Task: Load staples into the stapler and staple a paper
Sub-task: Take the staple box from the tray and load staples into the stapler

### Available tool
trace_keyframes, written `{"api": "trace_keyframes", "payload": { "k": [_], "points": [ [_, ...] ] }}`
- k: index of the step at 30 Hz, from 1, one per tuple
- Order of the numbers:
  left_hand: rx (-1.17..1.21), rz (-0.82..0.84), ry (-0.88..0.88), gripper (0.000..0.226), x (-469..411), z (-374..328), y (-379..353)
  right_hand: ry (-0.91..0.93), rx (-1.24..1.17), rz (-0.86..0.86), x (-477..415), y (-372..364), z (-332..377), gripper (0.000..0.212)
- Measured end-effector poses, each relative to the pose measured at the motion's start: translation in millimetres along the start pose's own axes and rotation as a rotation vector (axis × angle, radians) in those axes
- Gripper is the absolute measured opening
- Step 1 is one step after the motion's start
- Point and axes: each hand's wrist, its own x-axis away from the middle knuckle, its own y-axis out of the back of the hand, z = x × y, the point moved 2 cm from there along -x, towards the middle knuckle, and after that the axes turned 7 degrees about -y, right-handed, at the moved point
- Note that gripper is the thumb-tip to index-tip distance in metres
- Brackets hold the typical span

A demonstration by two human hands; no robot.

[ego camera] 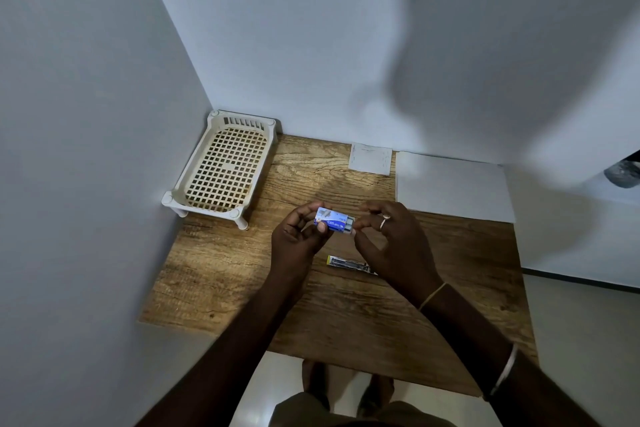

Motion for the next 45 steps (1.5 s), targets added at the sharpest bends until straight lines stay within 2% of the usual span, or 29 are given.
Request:
{"api": "trace_keyframes", "payload": {
  "k": [8, 14, 27, 36, 45],
  "points": [
    [-0.080, 0.038, -0.045, 0.036, 1, 2, 2, 0.059, 0.198, 0.127, -12, 4, 4, 0.012],
    [-0.095, 0.022, -0.030, 0.032, 3, 6, 2, 0.026, 0.257, 0.220, -12, 7, 3, 0.006],
    [-0.056, -0.005, 0.008, 0.050, 2, 8, 0, 0.016, 0.245, 0.226, -14, 8, 4, 0.008],
    [-0.079, 0.004, 0.014, 0.037, 1, 8, 1, 0.061, 0.215, 0.214, -13, 8, 4, 0.011],
    [-0.076, 0.037, 0.006, 0.043, 6, 13, 0, 0.127, 0.287, 0.299, -11, 6, 1, 0.013]
  ]
}}
